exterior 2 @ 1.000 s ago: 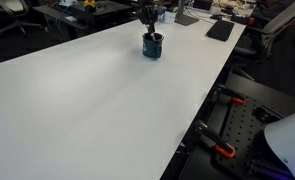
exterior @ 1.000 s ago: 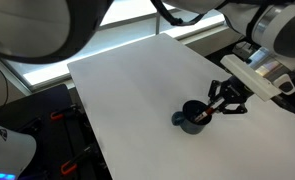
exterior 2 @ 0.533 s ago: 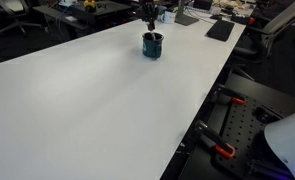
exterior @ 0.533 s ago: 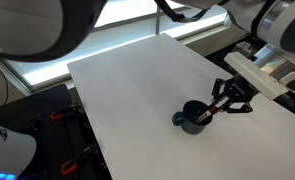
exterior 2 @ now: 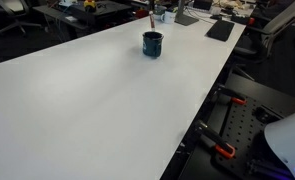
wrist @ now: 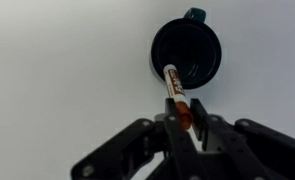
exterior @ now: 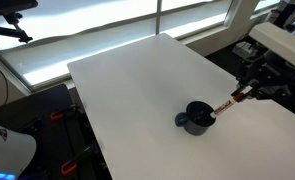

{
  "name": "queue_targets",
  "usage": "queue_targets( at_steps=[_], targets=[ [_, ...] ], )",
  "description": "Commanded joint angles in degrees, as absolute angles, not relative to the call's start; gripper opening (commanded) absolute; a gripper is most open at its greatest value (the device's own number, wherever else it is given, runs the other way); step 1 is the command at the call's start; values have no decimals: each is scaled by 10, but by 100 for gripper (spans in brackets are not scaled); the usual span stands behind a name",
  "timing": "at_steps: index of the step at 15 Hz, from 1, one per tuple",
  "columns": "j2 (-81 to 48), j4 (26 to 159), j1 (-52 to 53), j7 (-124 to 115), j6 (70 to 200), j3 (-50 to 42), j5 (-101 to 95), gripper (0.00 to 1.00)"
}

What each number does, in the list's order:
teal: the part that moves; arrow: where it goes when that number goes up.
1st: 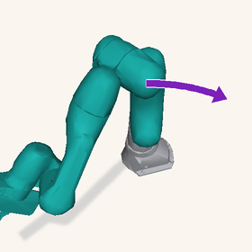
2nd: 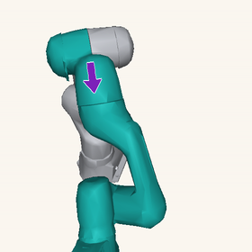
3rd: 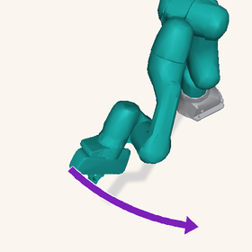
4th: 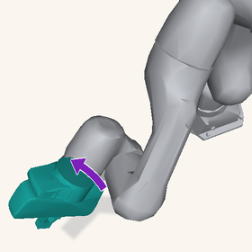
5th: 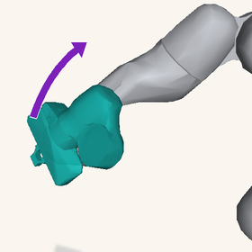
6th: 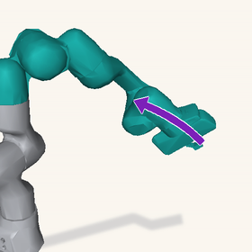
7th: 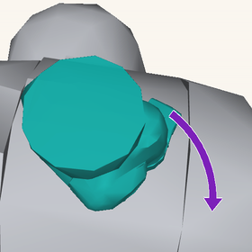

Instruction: Remove the marker from the cup

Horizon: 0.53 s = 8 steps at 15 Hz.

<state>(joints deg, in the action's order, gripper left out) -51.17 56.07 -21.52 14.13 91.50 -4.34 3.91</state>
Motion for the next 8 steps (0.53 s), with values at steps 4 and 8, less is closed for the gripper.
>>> queue_targets(
  at_steps=[4, 8],
  targets=[
    [-409, 723, -244, 137, 1023, -46, 57, 4],
    [-387, 804, -276, 152, 1085, -43, 73, 4]
  ],
)
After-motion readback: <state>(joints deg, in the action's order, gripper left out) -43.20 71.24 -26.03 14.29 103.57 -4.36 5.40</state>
